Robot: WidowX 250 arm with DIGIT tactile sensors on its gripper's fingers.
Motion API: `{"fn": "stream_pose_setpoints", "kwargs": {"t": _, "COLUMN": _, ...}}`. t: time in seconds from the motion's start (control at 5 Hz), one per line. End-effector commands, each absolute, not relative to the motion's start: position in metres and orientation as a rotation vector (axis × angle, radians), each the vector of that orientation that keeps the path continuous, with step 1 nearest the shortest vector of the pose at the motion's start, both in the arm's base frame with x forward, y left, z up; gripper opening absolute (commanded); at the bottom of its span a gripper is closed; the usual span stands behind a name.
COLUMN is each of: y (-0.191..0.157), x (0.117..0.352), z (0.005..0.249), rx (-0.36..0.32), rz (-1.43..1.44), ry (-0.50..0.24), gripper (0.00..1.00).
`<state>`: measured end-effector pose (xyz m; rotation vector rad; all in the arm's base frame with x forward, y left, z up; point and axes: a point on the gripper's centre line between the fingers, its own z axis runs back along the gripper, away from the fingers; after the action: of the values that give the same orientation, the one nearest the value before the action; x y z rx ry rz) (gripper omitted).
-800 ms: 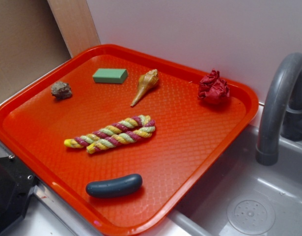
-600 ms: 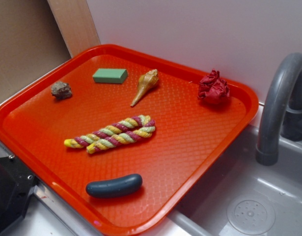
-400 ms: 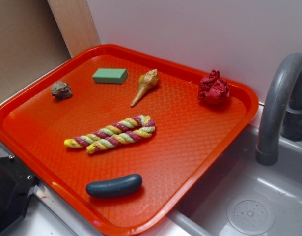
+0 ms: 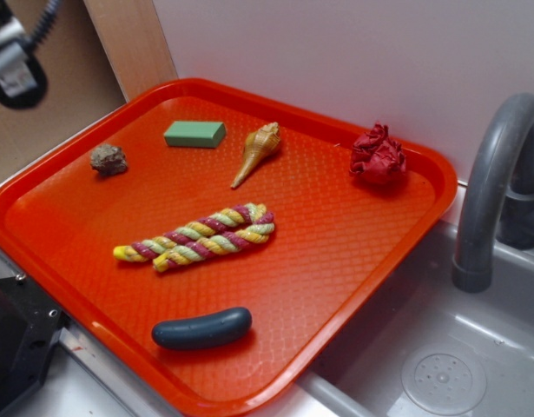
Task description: Grab the plastic pickle.
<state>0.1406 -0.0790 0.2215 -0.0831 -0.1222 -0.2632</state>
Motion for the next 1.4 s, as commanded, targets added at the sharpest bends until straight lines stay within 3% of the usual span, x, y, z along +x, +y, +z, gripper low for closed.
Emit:
{"fn": "stream_pose_setpoints", "kwargs": {"t": 0.0, "y": -0.123, "x": 0.152, "z": 0.16, "rx": -0.083, "rz": -0.432, "ry": -0.161, "gripper": 1.0}}
{"fn": "stream_pose_setpoints", "kwargs": {"t": 0.2, "y": -0.135, "x": 0.152, "z": 0.11, "rx": -0.089, "rz": -0.435, "ry": -0.133, "gripper": 1.0}}
{"fn": "stream_pose_setpoints", "kwargs": {"t": 0.4, "y": -0.145, "x": 0.153, "z": 0.09, "rx": -0.072, "rz": -0.388, "ry": -0.173, "gripper": 1.0}}
{"fn": "stream_pose_setpoints", "kwargs": {"t": 0.8, "y": -0.157, "x": 0.156, "z": 0.051, "rx": -0.067, "rz": -0.373, "ry": -0.136, "gripper": 1.0}}
{"fn": "stream_pose_setpoints", "kwargs": {"t": 1.0, "y": -0.15, "x": 0.157, "z": 0.036, "rx": -0.003, "rz": -0.371, "ry": -0.13, "gripper": 1.0}}
{"fn": "stream_pose_setpoints", "kwargs": {"t": 1.2, "y": -0.145, "x": 0.153, "z": 0.018, "rx": -0.016, "rz": -0.416, "ry": -0.073, "gripper": 0.91}}
